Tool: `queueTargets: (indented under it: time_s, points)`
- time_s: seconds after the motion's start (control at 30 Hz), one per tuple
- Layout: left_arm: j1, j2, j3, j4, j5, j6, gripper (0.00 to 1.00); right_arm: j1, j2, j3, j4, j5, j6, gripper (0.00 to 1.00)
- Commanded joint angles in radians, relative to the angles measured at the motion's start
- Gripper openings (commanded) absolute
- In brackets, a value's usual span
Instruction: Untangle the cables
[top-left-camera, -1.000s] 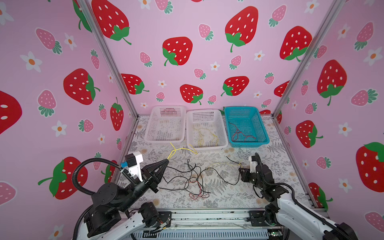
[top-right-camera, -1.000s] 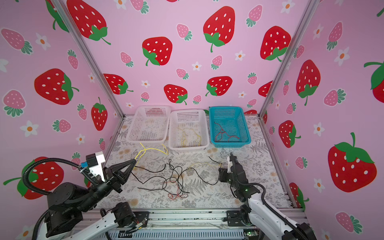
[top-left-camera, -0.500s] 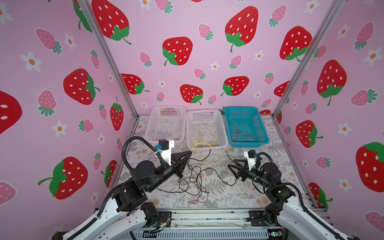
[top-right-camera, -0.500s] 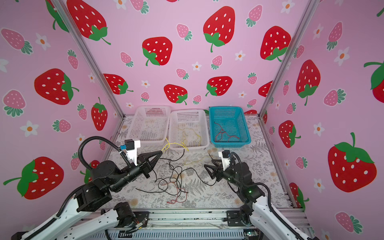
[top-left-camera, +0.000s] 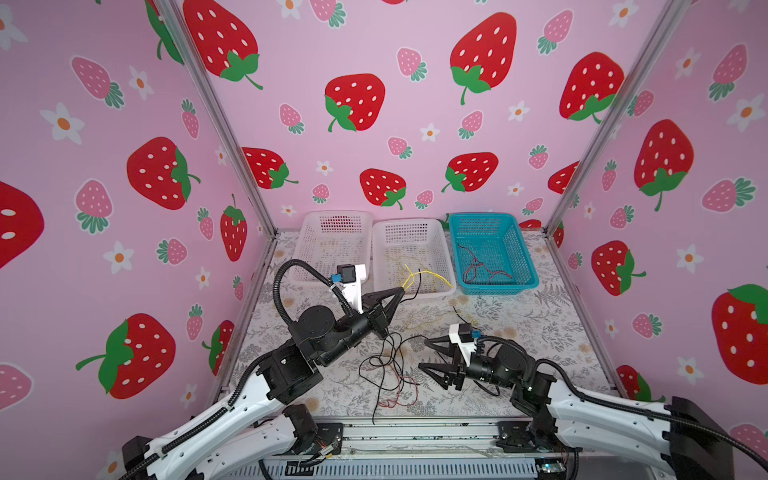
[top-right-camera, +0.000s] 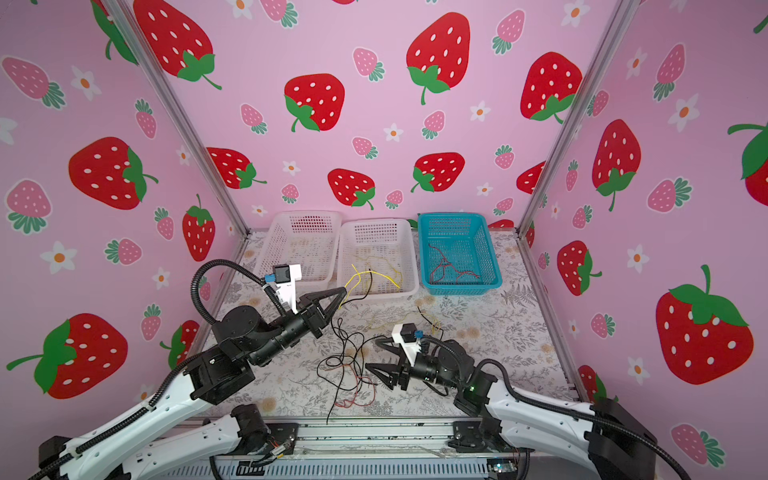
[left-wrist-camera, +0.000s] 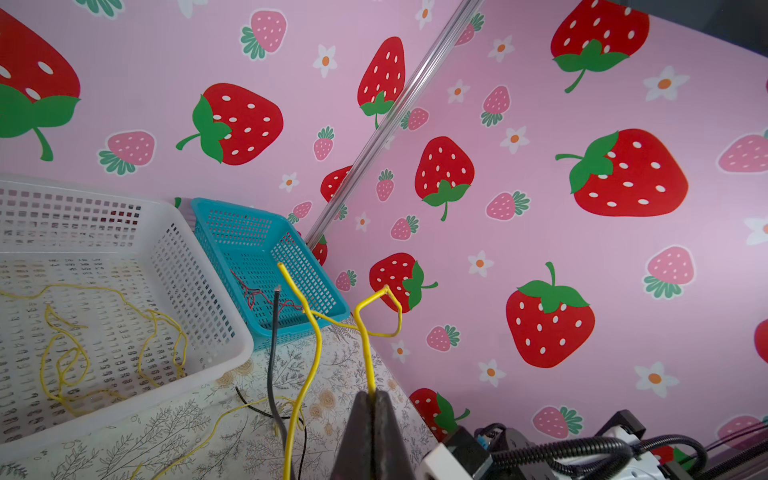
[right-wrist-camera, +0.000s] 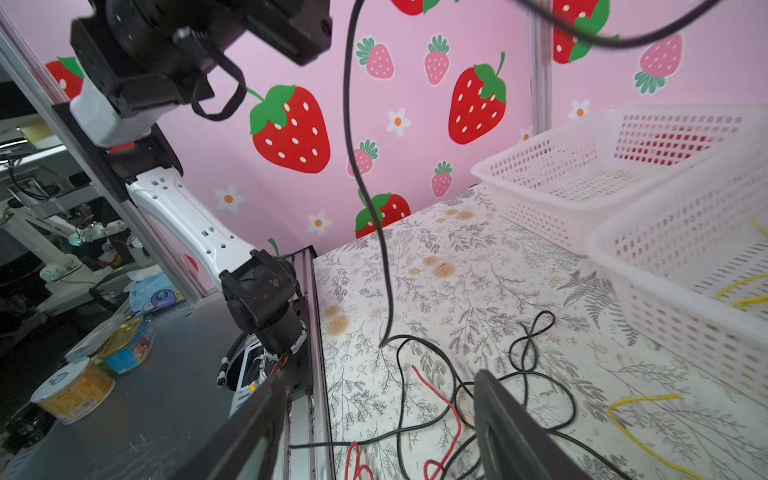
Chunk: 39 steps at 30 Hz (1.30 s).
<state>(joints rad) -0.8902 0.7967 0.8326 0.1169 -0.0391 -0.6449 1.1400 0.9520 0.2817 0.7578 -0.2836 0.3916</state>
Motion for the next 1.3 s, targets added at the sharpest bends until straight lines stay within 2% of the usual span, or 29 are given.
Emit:
queueTargets:
  time_s: [0.0,0.1,0.37,0.53,0.6,0.8,0.87,1.07,1.27]
  points:
    - [-0.001,0.004,0.027,0.074,0.011,-0.045,0.0,0.061,0.095,0.057,0.171,0.142,-0.047,0.72]
    - [-0.002,0.003,0.024,0.072,0.009,-0.052,0.0,0.082,0.181,0.089,0.224,0.208,-0.063,0.72]
    - [-0.001,-0.019,-0.001,0.078,-0.01,-0.062,0.0,0.098,0.375,0.181,0.347,0.229,-0.046,0.7]
    - [-0.002,-0.024,-0.001,0.075,-0.015,-0.056,0.0,0.125,0.465,0.232,0.366,0.256,-0.046,0.59]
    - [-0.001,-0.029,-0.002,0.069,-0.019,-0.052,0.0,0.136,0.474,0.237,0.37,0.275,-0.051,0.49]
    - [-0.002,-0.048,-0.011,0.055,-0.035,-0.038,0.0,0.147,0.452,0.223,0.338,0.328,-0.067,0.08]
    - [-0.001,-0.061,-0.009,0.037,-0.046,-0.025,0.0,0.149,0.423,0.206,0.313,0.357,-0.074,0.0]
    - [0.0,-0.135,0.007,-0.052,-0.105,0.038,0.0,0.147,0.325,0.116,0.22,0.454,-0.082,0.0]
    - [0.002,-0.197,0.049,-0.139,-0.158,0.11,0.0,0.121,0.256,-0.009,0.122,0.613,-0.005,0.0]
